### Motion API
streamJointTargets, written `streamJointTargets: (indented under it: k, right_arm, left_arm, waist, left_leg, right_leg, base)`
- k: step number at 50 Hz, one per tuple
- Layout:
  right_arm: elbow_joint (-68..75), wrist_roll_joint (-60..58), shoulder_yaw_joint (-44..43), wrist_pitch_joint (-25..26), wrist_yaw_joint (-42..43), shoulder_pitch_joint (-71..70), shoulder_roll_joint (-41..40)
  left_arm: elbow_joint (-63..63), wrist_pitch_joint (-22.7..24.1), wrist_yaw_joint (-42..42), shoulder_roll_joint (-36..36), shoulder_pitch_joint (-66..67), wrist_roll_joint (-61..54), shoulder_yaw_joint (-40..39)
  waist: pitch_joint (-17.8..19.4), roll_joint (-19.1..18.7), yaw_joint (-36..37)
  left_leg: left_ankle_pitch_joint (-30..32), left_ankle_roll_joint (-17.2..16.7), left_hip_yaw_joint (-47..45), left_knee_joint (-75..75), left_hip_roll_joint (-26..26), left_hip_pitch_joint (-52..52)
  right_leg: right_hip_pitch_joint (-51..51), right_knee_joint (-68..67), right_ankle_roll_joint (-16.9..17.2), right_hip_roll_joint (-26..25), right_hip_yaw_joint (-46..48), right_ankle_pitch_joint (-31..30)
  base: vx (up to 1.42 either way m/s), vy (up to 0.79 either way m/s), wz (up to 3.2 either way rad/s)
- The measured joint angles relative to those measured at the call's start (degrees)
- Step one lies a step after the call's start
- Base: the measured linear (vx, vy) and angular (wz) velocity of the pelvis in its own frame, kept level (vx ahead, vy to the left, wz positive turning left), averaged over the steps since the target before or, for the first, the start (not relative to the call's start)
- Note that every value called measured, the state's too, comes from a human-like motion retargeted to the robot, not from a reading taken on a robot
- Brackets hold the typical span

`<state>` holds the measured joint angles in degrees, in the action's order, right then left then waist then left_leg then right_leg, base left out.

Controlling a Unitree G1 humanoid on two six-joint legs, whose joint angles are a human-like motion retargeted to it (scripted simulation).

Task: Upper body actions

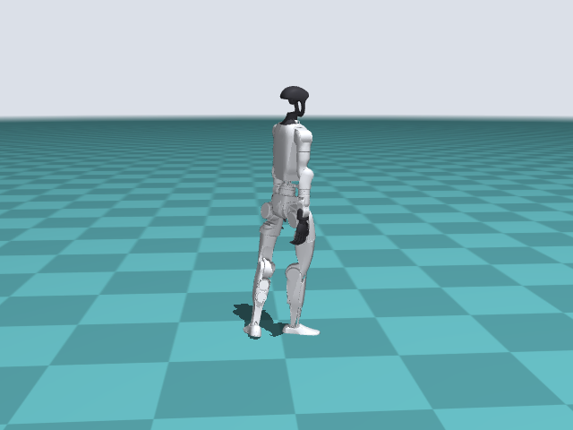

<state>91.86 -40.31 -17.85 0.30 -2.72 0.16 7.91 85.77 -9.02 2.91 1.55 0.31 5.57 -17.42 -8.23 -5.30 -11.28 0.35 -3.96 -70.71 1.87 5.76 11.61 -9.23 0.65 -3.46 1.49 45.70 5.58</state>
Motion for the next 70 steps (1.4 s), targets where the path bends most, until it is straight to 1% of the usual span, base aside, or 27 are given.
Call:
streamJointTargets:
  k: [3, 5, 6, 7, 10, 13, 15, 17, 19, 23, 26, 27, 30, 31, 32, 33, 34, 39, 43, 48, 52, 55, 57, 60, 62, 65, 70]
  right_arm:
    - [-2.24, -0.16, 0.51, -0.68, -1.26, -0.75, -0.85]
    - [-3.63, -0.36, 1.36, -1.27, -2.15, -1.31, -1.19]
    - [-4.07, -0.67, 1.7, -1.35, -2.5, -1.68, -1.3]
    - [-4.45, -1.01, 2.03, -1.41, -2.76, -1.99, -1.39]
    - [-4.91, -1.96, 2.78, -1.4, -2.87, -2.73, -1.22]
    - [-4.91, -1.88, 2.8, -1.12, -2.88, -3.57, -0.51]
    - [-4.87, -1.43, 2.75, -1.05, -2.67, -3.83, -0.18]
    - [-4.49, -0.88, 2.65, -0.9, -2.33, -3.91, 0.2]
    - [-3.8, -0.49, 2.4, -0.65, -1.82, -3.79, 0.55]
    - [-1.78, 0.03, 1.79, -0.03, -0.65, -3.23, 1.15]
    - [-0.12, 0.11, 1.66, 0.6, 0.06, -2.35, 1.46]
    - [0.41, 0.05, 1.75, 0.84, 0.23, -1.97, 1.53]
    - [2.21, -0.67, 2.45, 1.69, 0.27, -1.13, 1.91]
    - [2.72, -1.17, 2.68, 2.16, 0.22, -1.03, 1.99]
    - [3.09, -1.55, 2.85, 2.55, 0.24, -0.86, 1.99]
    - [3.2, -1.7, 2.89, 2.76, 0.39, -0.58, 1.82]
    - [3.31, -1.57, 2.76, 2.67, 0.56, -0.34, 1.57]
    - [3.28, -0.56, 3.01, 1.04, -0.39, 1.05, 0.9]
    - [3.21, -1.72, 3.27, 0.68, -0.16, 0.89, 0.95]
    - [1.27, -0.51, 3.06, -0.51, -1.24, -0.56, 0.54]
    - [-1.37, 1.1, 3.19, -1.84, -2.28, -1.85, -0.33]
    - [-2.76, 1.29, 3.68, -2.59, -2.61, -2.63, -0.91]
    - [-3.38, 1.34, 4.28, -2.86, -2.98, -2.82, -1.25]
    - [-3.65, 1.1, 5.22, -3.02, -3.79, -2.92, -1.83]
    - [-3.31, 0.47, 5.31, -2.87, -4.16, -3.02, -1.96]
    - [-2.9, -0.78, 5.7, -2.91, -3.94, -3.01, -1.79]
    - [-1.67, -2.68, 6.38, -2.36, -2.63, -2.42, -1.01]
  left_arm:
    - [-0.04, -0.36, 0.11, 0.46, 0.36, 0.75, 0.15]
    - [-0.25, -0.61, -0.11, 0.77, 0.61, 0.81, 0.35]
    - [-0.36, -0.78, -0.14, 0.94, 0.54, 0.74, 0.29]
    - [-0.48, -0.91, -0.18, 1.03, 0.51, 0.62, 0.2]
    - [-0.87, -0.95, -0.37, 0.61, 0.47, -0.17, -0.59]
    - [-1.44, -0.7, -0.25, -0.34, -0.01, -1.45, -1.51]
    - [-1.85, -0.46, 0.11, -0.78, -0.21, -2.0, -1.62]
    - [-2.07, -0.37, 0.42, -0.95, -0.26, -1.68, -1.38]
    - [-2.12, -0.32, 0.56, -0.95, -0.11, -0.79, -0.83]
    - [-1.63, -0.46, 0.76, -0.56, 0.28, 1.35, 0.15]
    - [-0.7, -0.67, 1.01, -0.25, 0.76, 2.03, 0.46]
    - [-0.35, -0.72, 1.08, -0.17, 1.04, 2.04, 0.47]
    - [0.93, -0.8, 1.51, 0.08, 2.01, 1.91, 0.0]
    - [1.47, -0.88, 1.9, 0.21, 2.3, 2.02, -0.37]
    - [1.94, -0.98, 2.21, 0.32, 2.58, 2.17, -0.67]
    - [2.28, -1.09, 2.33, 0.39, 2.83, 2.37, -0.82]
    - [2.63, -1.22, 2.27, 0.6, 2.94, 2.59, -0.86]
    - [3.18, -1.43, 1.65, 1.73, 3.14, 3.26, -0.17]
    - [3.2, -1.35, 1.48, 1.69, 2.75, 2.63, -0.58]
    - [2.45, -0.84, 1.64, 1.54, 1.01, 1.23, -0.44]
    - [1.43, -0.57, 1.88, 1.61, -0.3, 1.13, 0.02]
    - [0.73, -0.09, 1.58, 1.41, -0.5, 0.94, -0.65]
    - [0.57, 0.2, 1.41, 1.49, -0.49, 0.64, -0.99]
    - [0.99, 0.01, 1.5, 2.2, -0.52, 0.44, -1.03]
    - [1.86, -0.44, 1.31, 2.5, -0.65, 0.29, -1.01]
    - [3.08, -0.55, 0.66, 2.27, -0.52, -0.62, -1.91]
    - [3.8, -0.13, 1.97, 1.79, 1.25, -0.37, -2.89]
  waist:
    - [0.2, 2.54, 0.41]
    - [0.53, 5.53, 1.27]
    - [0.84, 6.91, 1.84]
    - [1.2, 8.0, 2.44]
    - [2.59, 8.82, 4.58]
    - [4.51, 8.3, 6.58]
    - [6.01, 7.84, 7.33]
    - [7.07, 7.35, 7.71]
    - [7.53, 6.64, 7.96]
    - [8.03, 4.82, 8.36]
    - [8.44, 3.38, 9.03]
    - [8.54, 2.94, 9.36]
    - [8.33, 1.75, 10.05]
    - [7.95, 1.4, 9.18]
    - [7.57, 1.2, 8.48]
    - [7.18, 1.32, 8.11]
    - [6.86, 1.35, 7.63]
    - [5.56, 1.65, 8.13]
    - [4.11, 1.81, 8.77]
    - [4.67, 2.14, 7.89]
    - [5.33, 2.23, 7.15]
    - [4.79, 2.16, 6.2]
    - [4.68, 2.51, 6.24]
    - [5.1, 3.77, 7.04]
    - [5.43, 4.34, 7.99]
    - [5.48, 4.41, 8.77]
    - [4.66, 3.89, 7.69]
  left_leg:
    - [4.36, 3.25, 0.37, 3.1, -0.26, 1.63]
    - [6.56, 8.06, 2.95, 7.05, -0.71, 2.22]
    - [6.45, 10.0, 5.18, 9.96, -0.49, 1.88]
    - [6.23, 11.11, 8.46, 12.92, -0.11, 1.09]
    - [3.74, 8.78, 25.82, 22.25, 1.16, -5.37]
    - [0.05, 6.48, 36.91, 27.11, -0.21, -10.73]
    - [-1.09, 6.23, 40.16, 26.19, -1.15, -11.97]
    - [-2.77, 6.85, 40.54, 24.76, -1.43, -13.03]
    - [-4.4, 6.72, 41.56, 22.98, -2.04, -14.6]
    - [-7.95, 4.01, 47.37, 19.2, -4.57, -18.31]
    - [-9.23, 1.75, 51.43, 14.45, -6.55, -19.17]
    - [-8.74, 1.62, 51.94, 12.27, -7.09, -18.9]
    - [-5.08, 3.14, 51.64, 6.58, -8.37, -16.27]
    - [-4.82, 2.27, 48.49, 6.3, -6.75, -15.55]
    - [-4.61, 1.79, 47.55, 5.96, -6.14, -15.14]
    - [-4.49, 2.05, 51.04, 5.53, -7.55, -15.35]
    - [-4.39, 2.34, 52.13, 4.85, -8.11, -15.05]
    - [-4.24, 4.23, 51.27, 1.26, -9.75, -12.35]
    - [-4.46, 4.97, 50.67, 0.17, -10.36, -12.1]
    - [-5.26, 5.09, 51.26, 1.27, -10.27, -12.59]
    - [-5.17, 5.61, 51.79, 1.38, -10.15, -12.91]
    - [-5.02, 5.91, 52.34, 1.18, -10.16, -13.63]
    - [-5.0, 5.99, 52.16, 1.07, -10.27, -13.67]
    - [-4.88, 6.05, 51.48, 0.57, -10.84, -12.65]
    - [-4.92, 6.15, 51.01, 0.41, -11.03, -12.03]
    - [-5.09, 6.02, 50.55, 0.53, -10.5, -11.83]
    - [-4.91, 6.14, 50.64, -0.07, -10.1, -11.73]
  right_leg:
    - [0.76, -0.12, -0.17, 1.71, -2.13, 0.31]
    - [1.56, -0.14, -0.21, 4.14, -4.28, 0.3]
    - [1.88, -0.23, -0.18, 5.27, -5.39, 0.29]
    - [2.22, -0.29, -0.18, 6.1, -6.45, 0.27]
    - [3.33, -0.1, -0.41, 6.17, -9.02, 0.04]
    - [4.23, 0.15, -0.75, 5.46, -10.9, -0.28]
    - [4.98, 0.17, -0.91, 5.03, -11.85, -0.36]
    - [5.6, 0.23, -0.95, 4.79, -12.37, -0.47]
    - [5.87, 0.35, -0.95, 4.39, -12.67, -0.62]
    - [6.24, 0.55, -0.91, 2.99, -12.9, -0.85]
    - [7.01, 0.46, -0.74, 1.44, -13.67, -0.7]
    - [7.39, 0.37, -0.67, 0.85, -14.06, -0.59]
    - [8.75, 0.21, -0.39, -1.03, -15.49, -0.22]
    - [9.05, 0.05, -0.17, -1.35, -15.65, 0.04]
    - [9.26, -0.15, 0.07, -1.51, -15.9, 0.27]
    - [9.3, -0.41, 0.33, -1.32, -16.33, 0.45]
    - [9.36, -0.73, 0.63, -1.23, -16.56, 0.68]
    - [10.06, -1.41, 1.41, -1.55, -17.93, 1.25]
    - [9.3, -2.16, 2.12, -1.33, -19.06, 1.26]
    - [8.47, -4.09, 3.46, -0.89, -20.6, 1.14]
    - [7.28, -5.36, 4.38, -0.82, -24.58, -1.2]
    - [6.43, -5.01, 4.36, -0.88, -27.19, -1.91]
    - [6.28, -4.77, 4.18, -0.9, -28.25, -1.19]
    - [7.32, -3.72, 3.03, -0.41, -25.77, -0.8]
    - [8.19, -3.06, 2.84, -0.65, -25.31, -0.99]
    - [8.17, -3.24, 3.03, -0.64, -25.08, -1.09]
    - [8.05, -3.39, 2.99, -1.3, -24.85, -0.74]
  base:
    - [0.12, -0.25, -0.82]
    - [0.12, -0.18, -0.99]
    - [0.13, -0.19, -1.07]
    - [0.13, -0.21, -1.04]
    - [0.09, -0.1, -1.07]
    - [0.06, -0.02, -0.93]
    - [0.04, -0.01, -0.68]
    - [0.03, 0.03, -0.53]
    - [0.08, 0.03, -0.43]
    - [0.09, 0.06, -0.35]
    - [0.11, 0.07, -0.44]
    - [0.17, 0.11, -0.61]
    - [0.2, 0.11, -0.55]
    - [0.22, 0.1, -0.14]
    - [0.21, 0.14, 0.0]
    - [0.18, 0.14, 0.01]
    - [0.14, 0.11, 0.06]
    - [0.17, 0.09, -0.17]
    - [0.11, 0.11, -0.2]
    - [0.03, 0.07, 0.05]
    - [0.0, 0.0, 0.0]
    - [0.0, 0.0, 0.0]
    - [0.0, 0.0, 0.0]
    - [0.0, 0.0, 0.0]
    - [0.0, -0.04, -0.2]
    - [-0.01, -0.01, -0.07]
    - [0.0, 0.0, 0.0]
